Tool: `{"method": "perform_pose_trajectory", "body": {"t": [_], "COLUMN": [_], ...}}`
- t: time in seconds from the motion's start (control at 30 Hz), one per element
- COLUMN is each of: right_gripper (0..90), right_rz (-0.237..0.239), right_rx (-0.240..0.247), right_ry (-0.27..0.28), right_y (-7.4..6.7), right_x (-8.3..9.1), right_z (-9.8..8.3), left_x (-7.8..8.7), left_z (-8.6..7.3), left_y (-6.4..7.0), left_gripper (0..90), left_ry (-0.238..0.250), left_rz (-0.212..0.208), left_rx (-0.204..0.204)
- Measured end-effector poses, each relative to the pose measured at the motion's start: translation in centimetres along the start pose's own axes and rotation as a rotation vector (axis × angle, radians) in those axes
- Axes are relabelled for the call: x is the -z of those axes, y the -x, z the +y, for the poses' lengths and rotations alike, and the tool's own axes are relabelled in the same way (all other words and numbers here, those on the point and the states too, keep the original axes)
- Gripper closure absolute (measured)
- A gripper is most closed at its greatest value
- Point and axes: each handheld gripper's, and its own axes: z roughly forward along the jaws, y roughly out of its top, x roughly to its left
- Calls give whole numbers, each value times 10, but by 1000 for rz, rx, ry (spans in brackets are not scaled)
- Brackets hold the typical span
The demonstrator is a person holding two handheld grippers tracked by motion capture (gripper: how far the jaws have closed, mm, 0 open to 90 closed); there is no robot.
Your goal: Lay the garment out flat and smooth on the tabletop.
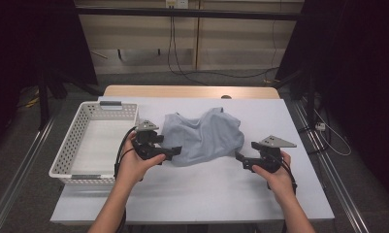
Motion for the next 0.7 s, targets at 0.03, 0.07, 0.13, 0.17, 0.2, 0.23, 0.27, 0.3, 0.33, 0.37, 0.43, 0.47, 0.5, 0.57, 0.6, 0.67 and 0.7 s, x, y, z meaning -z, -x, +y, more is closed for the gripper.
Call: {"method": "perform_pose_trajectory", "body": {"t": [0.03,0.07,0.13,0.17,0.2,0.23,0.27,0.3,0.33,0.37,0.43,0.47,0.5,0.57,0.6,0.67,0.7], "right_gripper": [182,186,187,193,197,203,203,217,217,224,242,263,271,308,322,343,368], "right_rz": [0,-4,-5,-10,-13,-15,-15,-17,-17,-18,-20,-22,-24,-30,-31,-35,-32], "right_rx": [0,0,0,-7,-8,-14,-14,-14,-14,-13,-12,-10,-6,-7,-2,-4,-3], "right_ry": [0,-1,0,-2,2,4,4,6,6,5,-1,-4,-6,-12,-12,-14,-14], "right_y": [0,0,1,2,2,3,3,4,4,4,5,5,6,6,7,7,7], "right_x": [0,0,1,1,1,1,1,1,1,1,-1,-3,-4,-7,-8,-9,-10], "right_z": [0,-1,-1,-1,-1,-1,-1,-1,-1,-1,-2,-2,-2,-2,-3,-2,-2], "left_x": [0,0,0,0,0,0,0,-1,-2,-3,-4,-5,-6,-8,-9,-10,-10], "left_z": [-1,-1,-2,-2,-3,-5,-5,-6,-8,-10,-12,-14,-15,-17,-18,-19,-19], "left_y": [0,1,2,4,4,4,4,4,4,4,3,3,3,4,5,6,6], "left_gripper": [120,114,114,110,109,106,106,105,105,101,101,100,99,93,85,77,74], "left_ry": [-3,-1,-2,-6,-3,-10,-10,-17,-17,-24,-23,-22,-24,-24,-30,-38,-43], "left_rz": [1,2,7,0,2,3,3,3,2,3,10,6,7,12,12,15,19], "left_rx": [3,4,3,6,6,6,6,12,14,11,13,14,16,9,3,-2,-9]}}
